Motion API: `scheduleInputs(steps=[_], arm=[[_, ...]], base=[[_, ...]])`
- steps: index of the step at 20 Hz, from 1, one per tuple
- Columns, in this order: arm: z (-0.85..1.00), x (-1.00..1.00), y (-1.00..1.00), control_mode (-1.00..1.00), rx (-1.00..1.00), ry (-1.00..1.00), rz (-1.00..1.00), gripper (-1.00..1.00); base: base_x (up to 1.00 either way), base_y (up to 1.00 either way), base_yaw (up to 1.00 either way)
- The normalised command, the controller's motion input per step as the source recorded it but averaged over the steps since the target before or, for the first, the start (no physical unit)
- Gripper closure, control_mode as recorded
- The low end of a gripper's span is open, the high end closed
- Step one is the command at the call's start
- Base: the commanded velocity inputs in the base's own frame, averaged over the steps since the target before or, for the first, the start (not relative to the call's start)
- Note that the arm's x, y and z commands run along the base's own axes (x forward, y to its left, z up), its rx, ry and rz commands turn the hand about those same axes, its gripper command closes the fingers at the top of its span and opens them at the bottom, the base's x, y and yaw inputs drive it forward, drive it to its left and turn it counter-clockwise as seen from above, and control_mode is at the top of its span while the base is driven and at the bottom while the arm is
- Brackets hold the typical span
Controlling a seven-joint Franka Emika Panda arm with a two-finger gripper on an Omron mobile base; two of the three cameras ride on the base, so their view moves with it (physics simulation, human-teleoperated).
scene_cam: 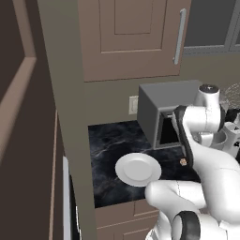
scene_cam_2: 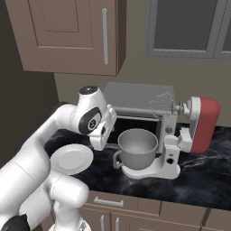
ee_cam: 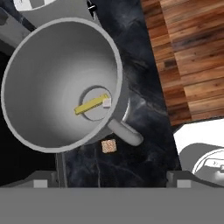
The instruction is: Add butter and sugar cubes to the stand mixer bowl and then turn on the stand mixer to begin making frosting.
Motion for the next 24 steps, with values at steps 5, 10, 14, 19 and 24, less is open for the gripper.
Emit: scheduleInputs(steps=[5,10,14,19,24], arm=[[-0.23,0.0,0.59,-1.0,-0.1,0.17,0.0,-1.0],[-0.47,0.0,0.26,-1.0,-0.07,0.16,0.0,-1.0],[-0.59,0.03,0.05,-1.0,-0.05,0.1,0.0,-1.0],[-0.58,0.12,0.0,-1.0,-0.01,0.02,0.0,-1.0],[-0.33,0.13,-0.1,-1.0,0.0,0.0,0.0,-1.0]], base=[[0.0,0.0,0.0],[0.0,0.0,0.0],[0.0,0.0,0.0],[0.0,0.0,0.0],[0.0,0.0,0.0]])
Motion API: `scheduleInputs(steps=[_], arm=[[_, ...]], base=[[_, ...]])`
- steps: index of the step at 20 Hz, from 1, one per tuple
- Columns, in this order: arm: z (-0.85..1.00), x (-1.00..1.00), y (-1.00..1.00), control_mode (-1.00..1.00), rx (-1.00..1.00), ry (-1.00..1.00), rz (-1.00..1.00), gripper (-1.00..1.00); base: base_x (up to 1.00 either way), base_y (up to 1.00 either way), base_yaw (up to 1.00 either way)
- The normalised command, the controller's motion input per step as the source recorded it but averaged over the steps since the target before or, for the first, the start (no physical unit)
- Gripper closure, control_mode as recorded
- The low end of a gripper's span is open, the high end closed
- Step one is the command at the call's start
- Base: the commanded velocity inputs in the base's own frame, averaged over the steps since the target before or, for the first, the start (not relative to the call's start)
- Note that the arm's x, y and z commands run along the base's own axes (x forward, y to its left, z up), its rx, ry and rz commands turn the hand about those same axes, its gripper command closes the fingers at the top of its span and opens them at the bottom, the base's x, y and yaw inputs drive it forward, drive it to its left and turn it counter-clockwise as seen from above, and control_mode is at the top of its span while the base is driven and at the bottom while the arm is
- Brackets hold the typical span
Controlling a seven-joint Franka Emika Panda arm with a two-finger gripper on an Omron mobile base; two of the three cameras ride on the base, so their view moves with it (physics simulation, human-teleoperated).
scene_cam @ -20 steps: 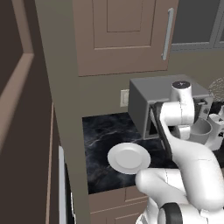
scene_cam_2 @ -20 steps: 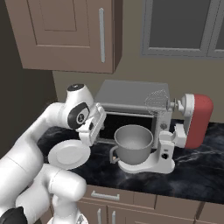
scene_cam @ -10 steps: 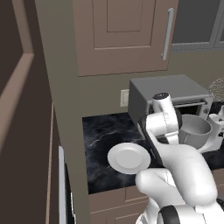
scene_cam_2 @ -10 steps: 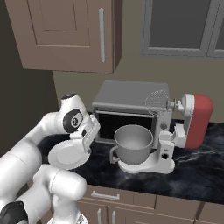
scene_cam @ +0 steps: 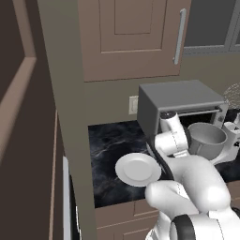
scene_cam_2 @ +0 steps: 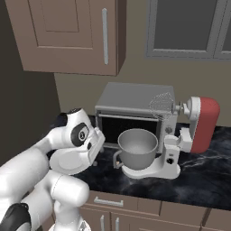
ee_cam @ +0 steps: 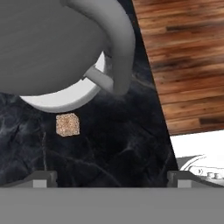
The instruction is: Add butter and sugar cubes to the stand mixer bowl and then turn on the stand mixer to begin making frosting.
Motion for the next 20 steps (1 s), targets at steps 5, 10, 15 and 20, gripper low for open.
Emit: scheduleInputs(steps=[5,10,15,20], arm=[[-0.18,0.1,-0.23,-1.0,0.0,0.0,0.0,-1.0],[-0.36,0.16,-0.13,-1.0,0.0,0.0,0.0,-1.0],[-0.3,0.07,-0.06,-1.0,-0.01,0.0,0.0,-1.0],[-0.03,0.0,-0.14,-1.0,-0.01,-0.03,0.0,-1.0]], base=[[0.0,0.0,0.0],[0.0,0.0,0.0],[0.0,0.0,0.0],[0.0,0.0,0.0]])
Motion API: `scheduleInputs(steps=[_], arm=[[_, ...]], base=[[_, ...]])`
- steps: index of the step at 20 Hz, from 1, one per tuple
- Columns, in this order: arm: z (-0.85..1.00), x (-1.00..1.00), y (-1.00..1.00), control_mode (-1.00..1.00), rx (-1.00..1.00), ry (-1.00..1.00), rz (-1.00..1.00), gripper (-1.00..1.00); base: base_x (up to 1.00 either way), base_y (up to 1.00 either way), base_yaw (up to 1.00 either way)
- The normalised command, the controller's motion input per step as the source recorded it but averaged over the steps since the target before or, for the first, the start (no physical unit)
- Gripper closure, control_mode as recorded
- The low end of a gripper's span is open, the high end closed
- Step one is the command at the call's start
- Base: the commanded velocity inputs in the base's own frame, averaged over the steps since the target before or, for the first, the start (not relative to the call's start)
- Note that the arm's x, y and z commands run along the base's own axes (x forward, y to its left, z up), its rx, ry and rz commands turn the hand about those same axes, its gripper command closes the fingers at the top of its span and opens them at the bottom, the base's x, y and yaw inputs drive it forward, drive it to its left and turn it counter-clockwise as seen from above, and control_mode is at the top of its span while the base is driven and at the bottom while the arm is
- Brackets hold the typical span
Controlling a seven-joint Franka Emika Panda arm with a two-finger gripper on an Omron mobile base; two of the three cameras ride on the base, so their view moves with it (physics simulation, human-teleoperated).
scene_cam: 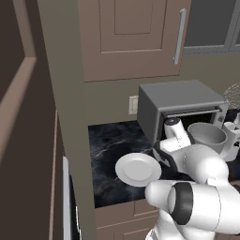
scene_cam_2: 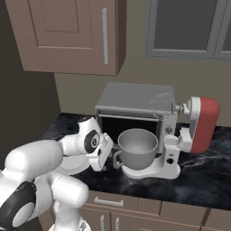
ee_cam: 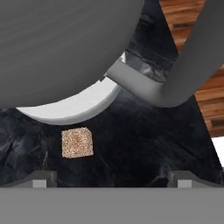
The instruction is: Add butter and sugar cubes to the stand mixer bowl and then turn on the stand mixer to begin making frosting.
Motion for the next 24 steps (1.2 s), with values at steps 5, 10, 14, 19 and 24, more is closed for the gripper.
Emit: scheduleInputs(steps=[5,10,14,19,24], arm=[[-0.1,-0.01,-0.05,-1.0,-0.03,0.0,-0.02,-1.0],[-0.22,0.0,0.0,-1.0,-0.04,0.0,-0.02,-1.0],[-0.1,-0.01,0.0,-1.0,-0.05,-0.01,0.0,-1.0],[-0.1,0.0,-0.02,-1.0,-0.04,-0.01,0.0,-1.0],[-0.11,-0.19,-0.04,-1.0,-0.02,-0.03,-0.02,-1.0]], base=[[0.0,0.0,0.0],[0.0,0.0,0.0],[0.0,0.0,0.0],[0.0,0.0,0.0],[0.0,0.0,0.0]])
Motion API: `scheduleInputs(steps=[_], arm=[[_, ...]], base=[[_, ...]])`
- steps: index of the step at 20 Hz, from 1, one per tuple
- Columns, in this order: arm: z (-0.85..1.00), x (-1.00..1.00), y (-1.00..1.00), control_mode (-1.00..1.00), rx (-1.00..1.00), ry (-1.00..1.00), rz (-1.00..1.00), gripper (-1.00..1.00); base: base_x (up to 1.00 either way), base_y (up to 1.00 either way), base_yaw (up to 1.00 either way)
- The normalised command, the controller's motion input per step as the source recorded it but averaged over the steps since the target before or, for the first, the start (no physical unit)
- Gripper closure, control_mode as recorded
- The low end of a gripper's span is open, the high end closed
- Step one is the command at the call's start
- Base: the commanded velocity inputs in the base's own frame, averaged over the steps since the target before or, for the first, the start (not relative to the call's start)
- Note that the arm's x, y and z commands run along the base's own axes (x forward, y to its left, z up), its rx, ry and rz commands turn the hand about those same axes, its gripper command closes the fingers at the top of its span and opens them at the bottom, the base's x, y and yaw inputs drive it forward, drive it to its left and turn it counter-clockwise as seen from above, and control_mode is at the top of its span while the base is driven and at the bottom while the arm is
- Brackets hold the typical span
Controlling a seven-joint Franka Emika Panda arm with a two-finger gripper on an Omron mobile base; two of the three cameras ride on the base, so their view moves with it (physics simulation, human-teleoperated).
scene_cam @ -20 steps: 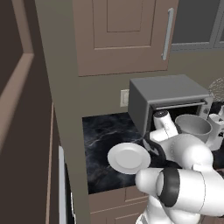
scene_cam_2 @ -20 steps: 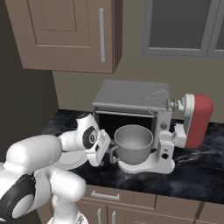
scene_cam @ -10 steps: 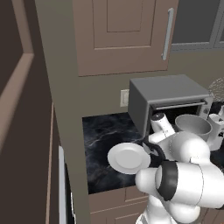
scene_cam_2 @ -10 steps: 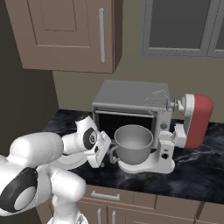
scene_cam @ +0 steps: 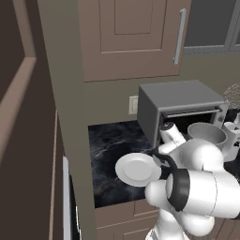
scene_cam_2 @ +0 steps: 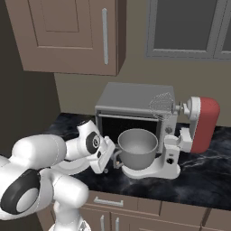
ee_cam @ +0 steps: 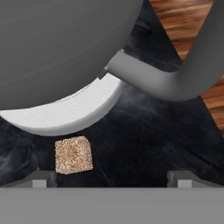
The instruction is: Add butter and sugar cubes to the stand mixer bowl and then turn on the stand mixer to begin making frosting.
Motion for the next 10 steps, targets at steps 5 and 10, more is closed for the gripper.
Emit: scheduleInputs(steps=[5,10], arm=[[-0.11,-0.23,-0.03,-1.0,0.0,-0.05,-0.02,-1.0],[-0.15,0.0,0.0,-1.0,-0.01,-0.06,0.0,-1.0]], base=[[0.0,0.0,0.0],[0.0,0.0,0.0]])
